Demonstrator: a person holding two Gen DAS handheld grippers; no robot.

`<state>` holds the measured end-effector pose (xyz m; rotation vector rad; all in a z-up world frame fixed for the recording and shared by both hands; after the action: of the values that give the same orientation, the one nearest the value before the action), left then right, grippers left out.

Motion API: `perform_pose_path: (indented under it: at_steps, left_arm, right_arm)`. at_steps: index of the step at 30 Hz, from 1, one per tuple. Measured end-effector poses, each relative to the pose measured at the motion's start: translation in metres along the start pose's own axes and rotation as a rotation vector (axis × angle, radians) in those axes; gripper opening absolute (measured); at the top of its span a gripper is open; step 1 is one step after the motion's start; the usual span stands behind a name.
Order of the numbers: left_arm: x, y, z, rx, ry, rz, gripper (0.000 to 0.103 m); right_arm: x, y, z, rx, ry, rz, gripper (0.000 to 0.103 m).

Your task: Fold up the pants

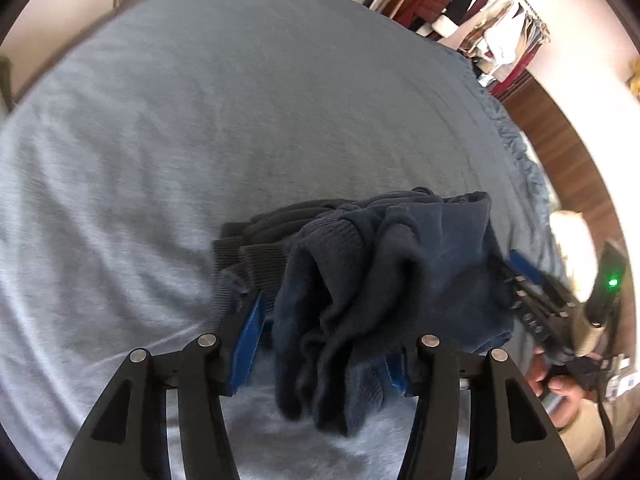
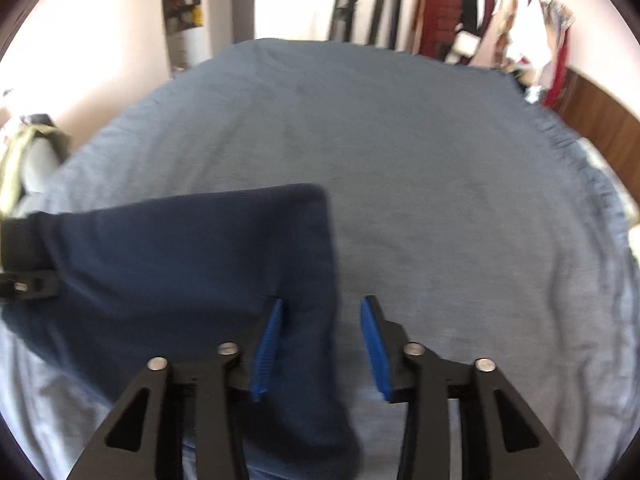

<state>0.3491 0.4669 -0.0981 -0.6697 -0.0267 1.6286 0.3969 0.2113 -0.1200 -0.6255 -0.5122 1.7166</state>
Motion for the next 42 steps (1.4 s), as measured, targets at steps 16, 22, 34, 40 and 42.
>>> perform_pose_path:
  at_steps: [16,22,34,40,42]
  left_arm:
    - [-0.070,0.007,0.053,-0.182,-0.088,-0.162,0.052]
    - [-0.054,0.000,0.011,-0.123,-0.140,-0.178,0.043]
    - [-0.023,0.003,-0.008,-0.102,-0.184,-0.134,0.039]
    - [-0.036,0.007,0.020,-0.163,-0.210,-0.114,0.052]
    - [-0.046,0.012,0.040,-0.218,-0.233,-0.123,0.062]
  right_arm:
    - [-0.025,0.026,0.072,-0.081,-0.168,-0.107,0.050]
    - [-0.019,0.046,0.047,-0.009,-0.214,-0.112,0.034]
    - [-0.012,0.064,0.026,0.087,-0.136,-0.083,0.035]
    - [-0.018,0.061,0.036,0.092,-0.081,-0.061,0.043]
    - [-0.023,0.058,0.047,0.076,-0.053,-0.054,0.046]
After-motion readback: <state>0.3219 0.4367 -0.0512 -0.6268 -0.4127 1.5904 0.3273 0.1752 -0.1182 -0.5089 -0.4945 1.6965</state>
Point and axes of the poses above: each gripper's, at about its wrist camera, not at the fingertips, and z roughly against the way its jaws point, x to its left, y to its underside, the point moved 5 cm from there along -z, roughly the way its jaws point, and after that the axes turned 3 degrees about y, right-handed, at the moved point
